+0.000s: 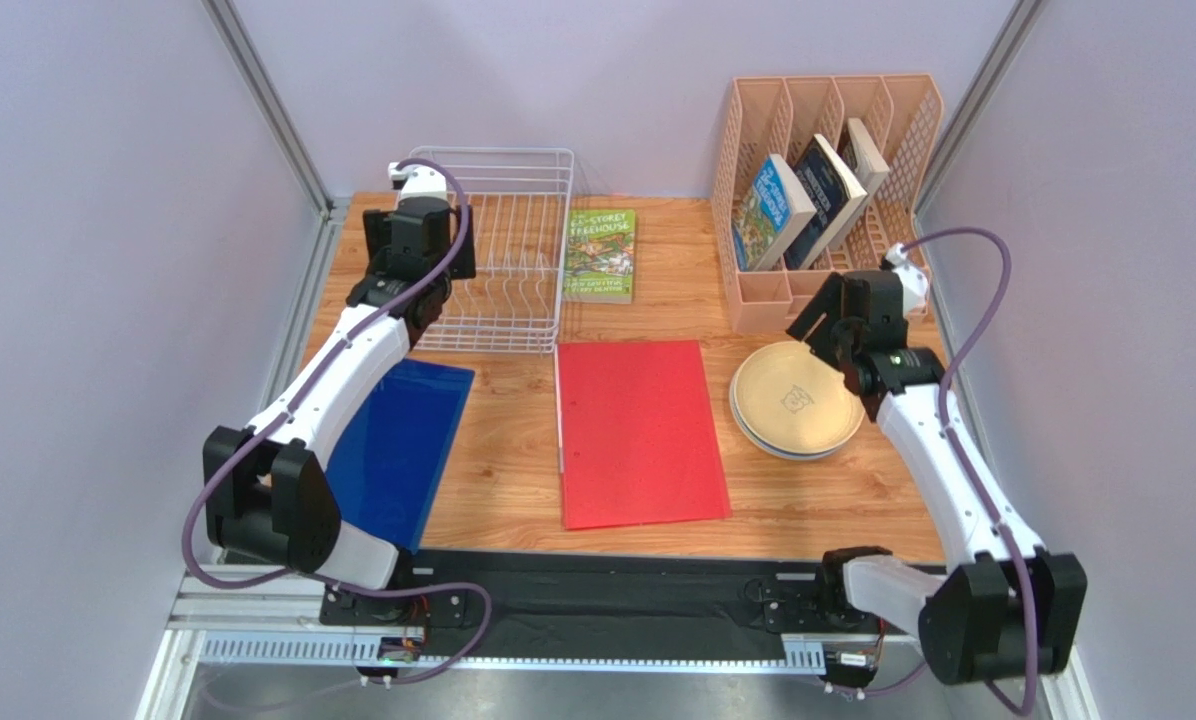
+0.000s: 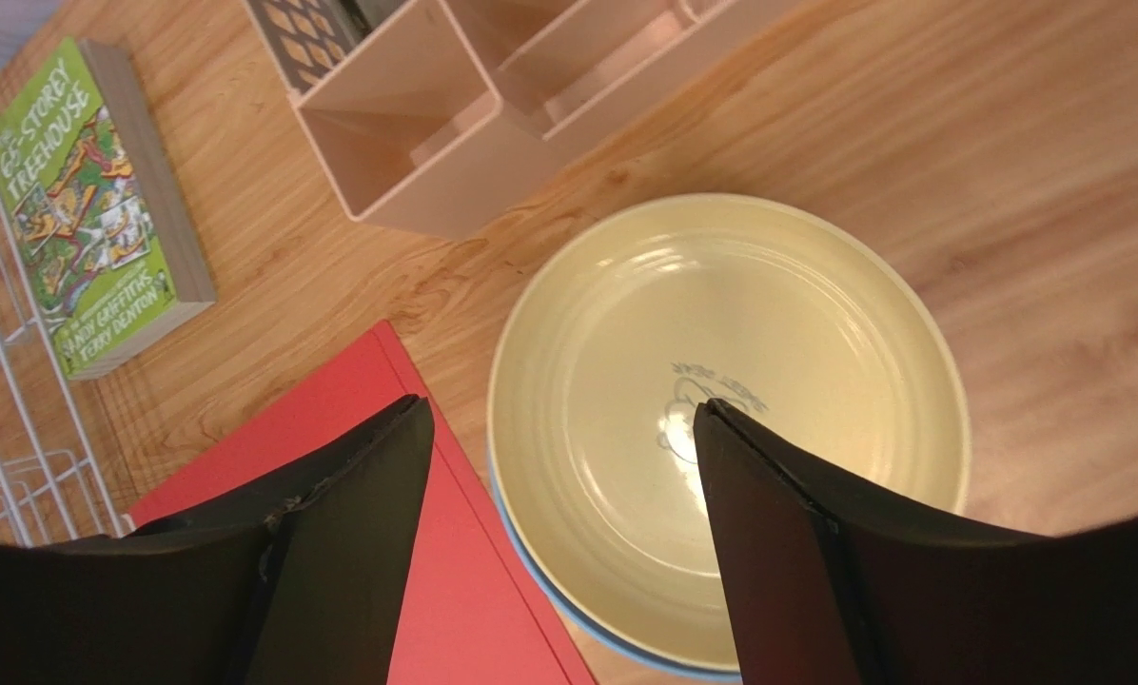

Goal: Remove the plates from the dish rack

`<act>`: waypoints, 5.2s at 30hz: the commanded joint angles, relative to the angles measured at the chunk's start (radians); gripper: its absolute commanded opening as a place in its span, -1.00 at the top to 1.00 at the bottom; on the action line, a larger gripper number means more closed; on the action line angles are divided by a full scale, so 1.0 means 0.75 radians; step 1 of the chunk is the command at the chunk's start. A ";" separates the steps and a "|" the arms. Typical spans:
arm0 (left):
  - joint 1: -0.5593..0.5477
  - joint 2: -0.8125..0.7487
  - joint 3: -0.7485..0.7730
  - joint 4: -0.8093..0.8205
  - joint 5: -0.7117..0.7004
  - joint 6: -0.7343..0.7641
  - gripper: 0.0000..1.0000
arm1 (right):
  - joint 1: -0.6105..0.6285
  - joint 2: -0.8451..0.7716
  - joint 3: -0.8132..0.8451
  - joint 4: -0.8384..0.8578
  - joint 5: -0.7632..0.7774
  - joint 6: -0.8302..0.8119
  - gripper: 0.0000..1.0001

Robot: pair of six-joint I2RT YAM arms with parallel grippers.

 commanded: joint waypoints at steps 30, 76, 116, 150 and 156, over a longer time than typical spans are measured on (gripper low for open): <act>0.159 0.340 0.144 0.138 -0.237 -0.072 1.00 | 0.034 0.495 0.329 0.161 -0.408 -0.183 -0.39; -0.007 0.062 0.324 -0.191 0.263 -0.289 1.00 | 0.338 0.869 0.662 0.609 -1.015 -0.119 -0.42; -0.005 -0.059 0.124 -0.118 0.558 -0.353 -0.99 | 0.169 0.610 0.438 0.364 -0.641 -0.142 1.00; -0.005 -0.080 0.081 -0.079 0.583 -0.293 -0.99 | -0.114 -0.266 -0.290 -0.099 -0.097 0.118 -0.24; -0.005 -0.088 0.081 -0.073 0.593 -0.283 -0.99 | -0.114 -0.178 -0.207 -0.086 -0.074 0.055 -0.56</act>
